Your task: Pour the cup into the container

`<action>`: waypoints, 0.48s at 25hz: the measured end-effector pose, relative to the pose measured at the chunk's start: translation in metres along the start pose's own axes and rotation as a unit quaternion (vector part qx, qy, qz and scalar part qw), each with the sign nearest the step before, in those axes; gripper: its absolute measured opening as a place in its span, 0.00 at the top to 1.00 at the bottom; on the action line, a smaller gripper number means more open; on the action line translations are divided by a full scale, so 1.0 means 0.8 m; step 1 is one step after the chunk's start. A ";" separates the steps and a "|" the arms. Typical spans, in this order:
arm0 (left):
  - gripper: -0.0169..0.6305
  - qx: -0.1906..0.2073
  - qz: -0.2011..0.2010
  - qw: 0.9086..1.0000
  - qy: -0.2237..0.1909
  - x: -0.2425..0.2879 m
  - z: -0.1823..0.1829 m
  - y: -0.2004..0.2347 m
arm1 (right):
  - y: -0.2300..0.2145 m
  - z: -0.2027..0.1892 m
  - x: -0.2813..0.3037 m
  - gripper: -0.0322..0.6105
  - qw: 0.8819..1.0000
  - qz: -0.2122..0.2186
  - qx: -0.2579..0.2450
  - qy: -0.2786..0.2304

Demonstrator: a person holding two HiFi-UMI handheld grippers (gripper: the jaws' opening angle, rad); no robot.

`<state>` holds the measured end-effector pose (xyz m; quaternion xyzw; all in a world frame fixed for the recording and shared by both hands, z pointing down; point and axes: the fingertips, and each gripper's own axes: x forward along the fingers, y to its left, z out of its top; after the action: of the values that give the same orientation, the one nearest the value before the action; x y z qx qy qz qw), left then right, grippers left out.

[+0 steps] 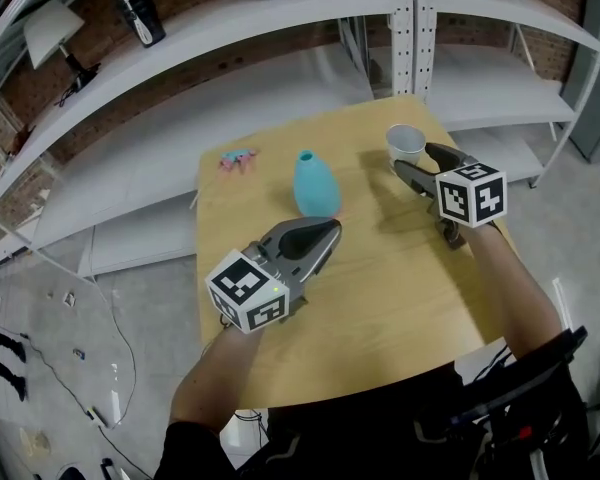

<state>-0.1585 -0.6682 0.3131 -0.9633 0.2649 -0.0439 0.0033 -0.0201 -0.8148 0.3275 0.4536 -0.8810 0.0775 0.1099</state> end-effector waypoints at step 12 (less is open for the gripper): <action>0.97 -0.003 -0.041 0.999 0.030 -0.007 -0.015 -0.006 | 0.001 0.001 0.036 0.47 1.000 0.017 0.005 0.011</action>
<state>-0.1619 -0.6615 0.3249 -0.9715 0.2258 -0.0718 -0.0094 -0.0372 -0.8375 0.3341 0.4381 -0.8870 0.0886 0.1157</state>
